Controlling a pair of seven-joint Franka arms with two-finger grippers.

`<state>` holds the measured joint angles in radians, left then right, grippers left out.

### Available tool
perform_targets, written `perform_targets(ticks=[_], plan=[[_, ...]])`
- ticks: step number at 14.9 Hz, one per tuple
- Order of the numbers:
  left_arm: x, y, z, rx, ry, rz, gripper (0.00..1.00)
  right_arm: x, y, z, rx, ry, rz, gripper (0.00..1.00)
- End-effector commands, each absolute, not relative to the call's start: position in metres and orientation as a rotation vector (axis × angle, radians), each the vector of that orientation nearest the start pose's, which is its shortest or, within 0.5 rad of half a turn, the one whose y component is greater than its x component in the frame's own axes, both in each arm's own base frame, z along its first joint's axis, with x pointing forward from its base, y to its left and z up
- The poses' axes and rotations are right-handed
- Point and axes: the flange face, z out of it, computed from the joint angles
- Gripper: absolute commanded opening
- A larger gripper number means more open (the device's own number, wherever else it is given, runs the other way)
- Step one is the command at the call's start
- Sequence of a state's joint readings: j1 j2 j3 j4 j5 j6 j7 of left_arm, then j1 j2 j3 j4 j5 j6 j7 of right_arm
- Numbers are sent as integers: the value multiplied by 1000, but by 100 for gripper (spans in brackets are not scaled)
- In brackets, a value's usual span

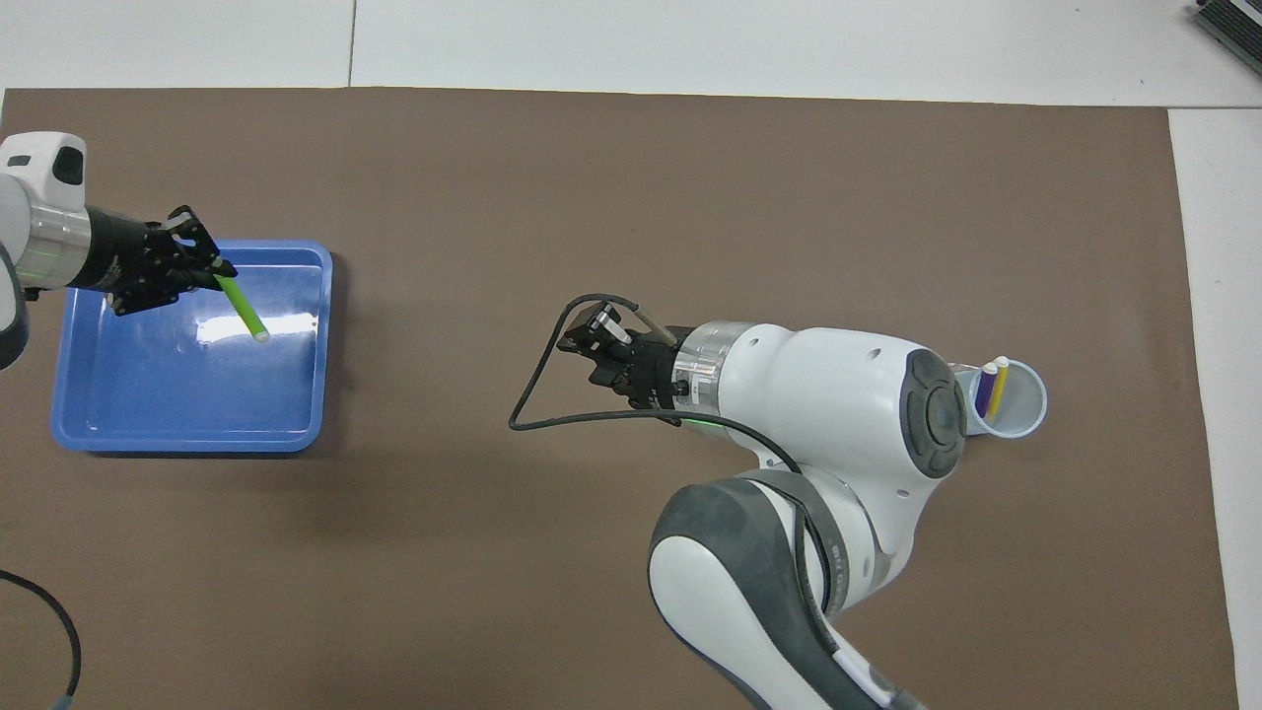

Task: Transfer and insert pens with both arms
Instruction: 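Lift the green pen toward the right gripper while the right gripper waits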

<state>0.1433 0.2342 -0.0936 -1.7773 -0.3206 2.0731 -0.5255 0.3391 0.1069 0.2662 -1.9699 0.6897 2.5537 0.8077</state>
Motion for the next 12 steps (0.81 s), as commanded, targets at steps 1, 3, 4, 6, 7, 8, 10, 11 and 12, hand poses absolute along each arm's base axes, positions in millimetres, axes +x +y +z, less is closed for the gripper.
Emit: perform_targets(ticks=[1, 3, 4, 6, 7, 8, 10, 11, 12], plan=[[623, -12, 458, -3135, -1569, 95, 0, 516, 345, 470, -2259, 856, 17, 53], [618, -38, 471, -3060, -1765, 154, 0, 516, 346, 470, -2260, 853, 17, 54], [616, -52, 475, -3003, -1863, 188, 0, 516, 345, 470, -2259, 855, 17, 54], [613, -78, 479, -2918, -1994, 238, 0, 516, 345, 470, -2259, 855, 17, 57], [611, -88, 481, -2871, -2060, 268, 0, 516, 345, 470, -2259, 856, 17, 59], [608, -99, 486, -2829, -2115, 286, 0, 517, 346, 472, -2257, 855, 19, 72], [601, -122, 489, -2747, -2196, 340, 0, 513, 351, 474, -2257, 845, 22, 77], [598, -130, 486, -2718, -2228, 388, 0, 508, 362, 479, -2249, 828, 30, 75], [595, -133, 486, -2705, -2259, 457, 0, 508, 368, 485, -2228, 833, 33, 70]])
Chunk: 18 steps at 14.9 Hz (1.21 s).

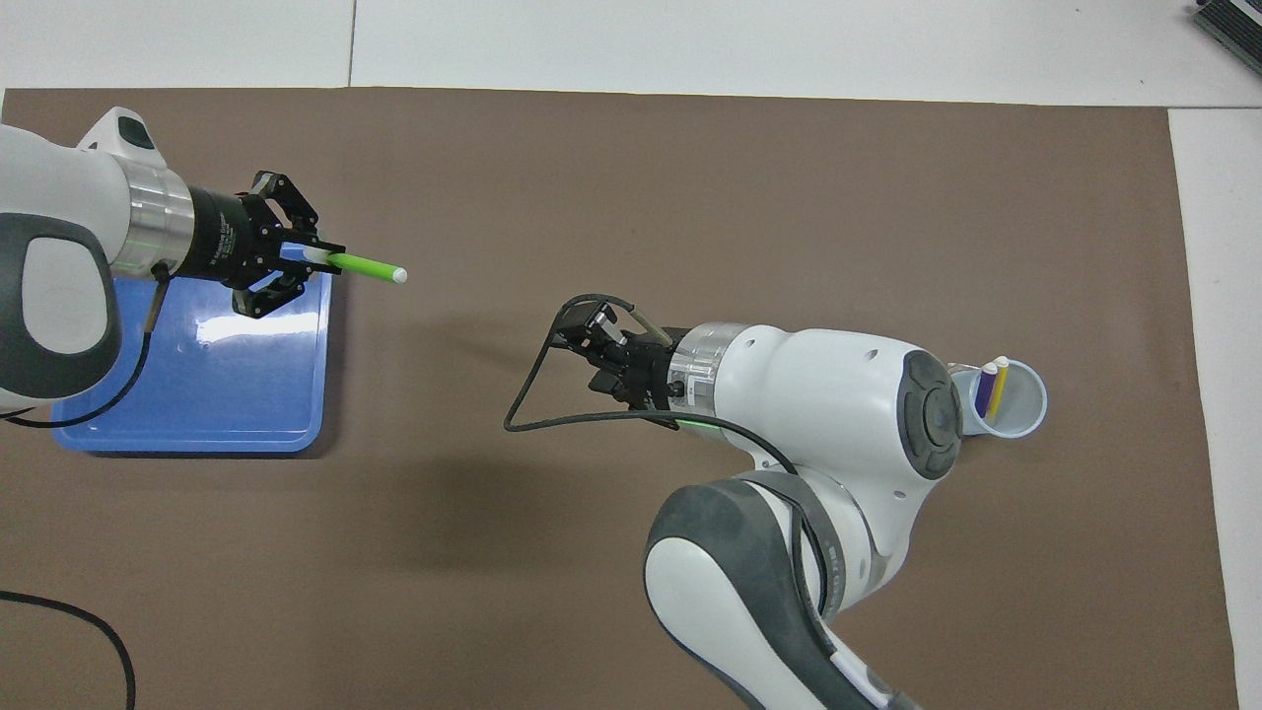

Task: Transfer and insert pens with both arms
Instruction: 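Lift the green pen toward the right gripper while the right gripper waits, then grasp the green pen with the right gripper and open the left gripper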

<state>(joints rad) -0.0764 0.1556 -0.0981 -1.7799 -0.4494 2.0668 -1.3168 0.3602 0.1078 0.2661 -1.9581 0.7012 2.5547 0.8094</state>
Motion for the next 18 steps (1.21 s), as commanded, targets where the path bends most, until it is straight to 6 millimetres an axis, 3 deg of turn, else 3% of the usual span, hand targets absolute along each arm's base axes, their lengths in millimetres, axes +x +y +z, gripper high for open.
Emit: perform_targets(ticks=[1, 4, 8, 13, 18], plan=[[590, -138, 488, -2702, -2264, 525, 0, 506, 380, 491, -2194, 839, 15, 65], [577, -165, 486, -2727, -2176, 596, 0, 490, 415, 502, -2103, 862, -46, 65], [569, -170, 484, -2728, -2119, 644, 0, 501, 420, 498, -2104, 848, -57, 62], [563, -177, 484, -2777, -2016, 677, 0, 518, 409, 484, -2172, 731, -118, 62], [561, -180, 484, -2791, -1995, 678, 0, 516, 411, 484, -2172, 728, -118, 47]])
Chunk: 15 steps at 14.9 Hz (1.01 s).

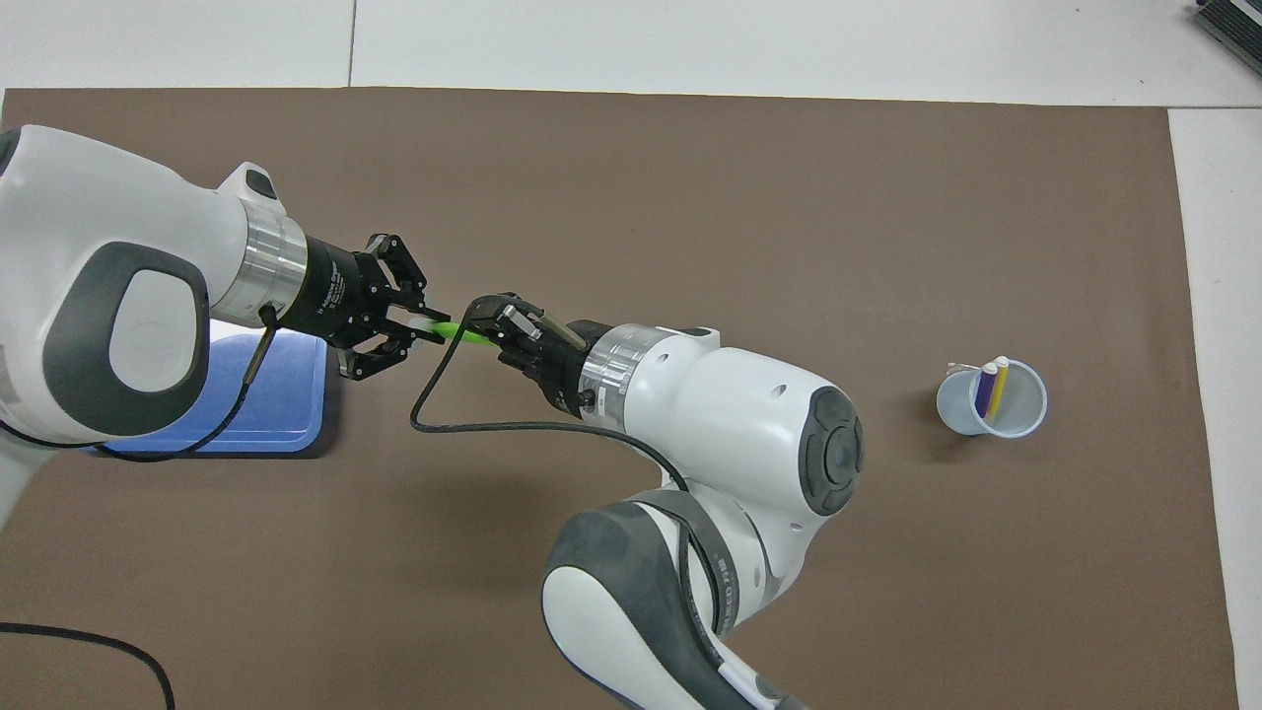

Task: Transfer and insert pens with both arms
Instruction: 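Grasp the green pen with the right gripper and open the left gripper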

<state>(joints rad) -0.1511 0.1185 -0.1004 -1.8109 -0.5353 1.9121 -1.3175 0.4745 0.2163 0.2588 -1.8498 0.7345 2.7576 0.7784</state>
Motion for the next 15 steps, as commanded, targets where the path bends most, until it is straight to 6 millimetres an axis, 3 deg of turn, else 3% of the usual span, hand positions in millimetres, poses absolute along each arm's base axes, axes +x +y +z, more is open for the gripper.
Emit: perform_targets(ticks=[1, 5, 7, 11, 15], plan=[[561, -180, 484, -2789, -1994, 681, 0, 516, 411, 484, -2171, 730, -115, 47], [560, -180, 484, -2787, -1987, 688, 0, 513, 413, 482, -2172, 733, -107, 47], [560, -181, 484, -2790, -1983, 689, 0, 514, 412, 481, -2178, 727, -109, 35], [559, -182, 484, -2797, -1966, 696, 0, 516, 409, 480, -2175, 734, -111, 0], [559, -182, 486, -2800, -1966, 693, 0, 517, 407, 480, -2169, 745, -105, 0]])
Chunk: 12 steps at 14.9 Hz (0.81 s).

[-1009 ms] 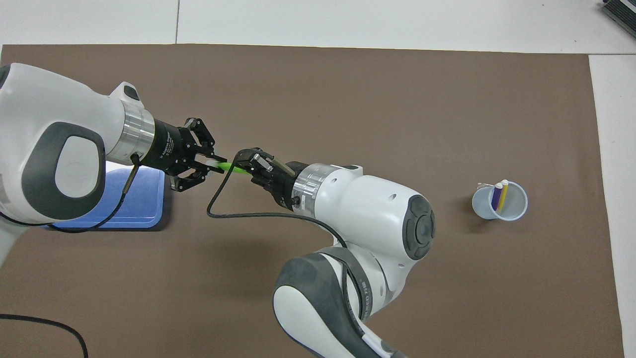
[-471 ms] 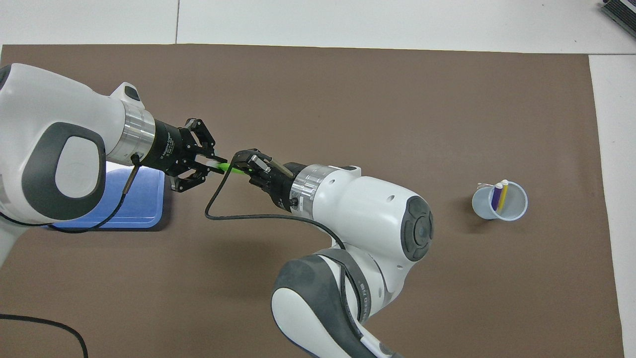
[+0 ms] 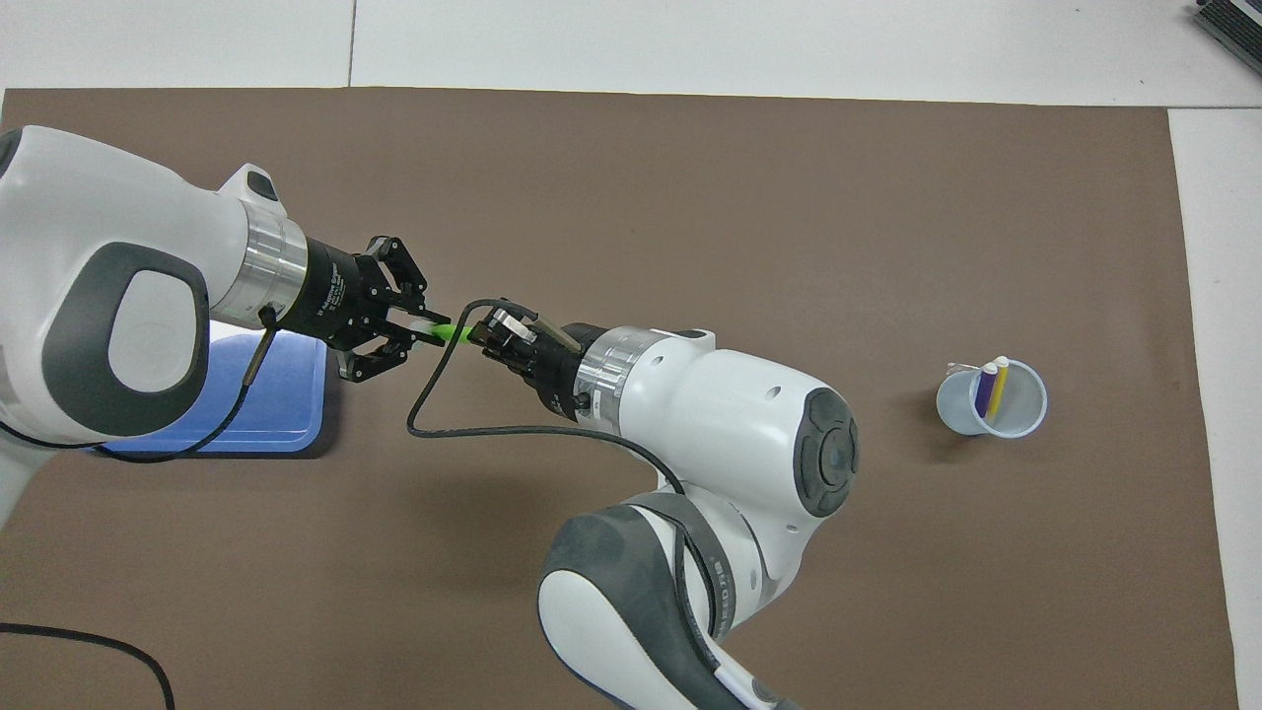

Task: Transfer and insert pens with both arms
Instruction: 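Grasp the green pen with the right gripper and open the left gripper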

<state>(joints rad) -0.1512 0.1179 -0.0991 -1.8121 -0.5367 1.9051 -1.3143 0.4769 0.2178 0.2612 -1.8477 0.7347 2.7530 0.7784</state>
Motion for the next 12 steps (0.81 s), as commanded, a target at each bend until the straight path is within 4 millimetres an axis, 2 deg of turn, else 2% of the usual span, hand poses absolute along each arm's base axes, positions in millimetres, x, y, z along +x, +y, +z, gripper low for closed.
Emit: perform_targets(ticks=[1, 4, 5, 6, 7, 9, 11, 12], plan=[[558, -182, 486, -2799, -1965, 694, 0, 517, 407, 480, -2170, 745, -103, 0], [555, -186, 487, -2830, -1925, 694, 0, 517, 407, 479, -2186, 733, -92, 0], [555, -186, 487, -2849, -1900, 691, 8, 518, 405, 477, -2217, 707, -74, 0], [553, -188, 487, -2854, -1897, 689, 34, 522, 396, 475, -2262, 648, -70, 0], [554, -187, 487, -2852, -1900, 689, 46, 525, 389, 473, -2309, 577, -65, 0], [553, -188, 488, -2850, -1905, 691, 53, 531, 373, 471, -2414, 454, -59, 0], [552, -188, 486, -2847, -1905, 693, 58, 536, 345, 478, -2566, 332, -50, 0], [552, -187, 486, -2846, -1902, 694, 58, 537, 329, 489, -2636, 267, -35, 0]])
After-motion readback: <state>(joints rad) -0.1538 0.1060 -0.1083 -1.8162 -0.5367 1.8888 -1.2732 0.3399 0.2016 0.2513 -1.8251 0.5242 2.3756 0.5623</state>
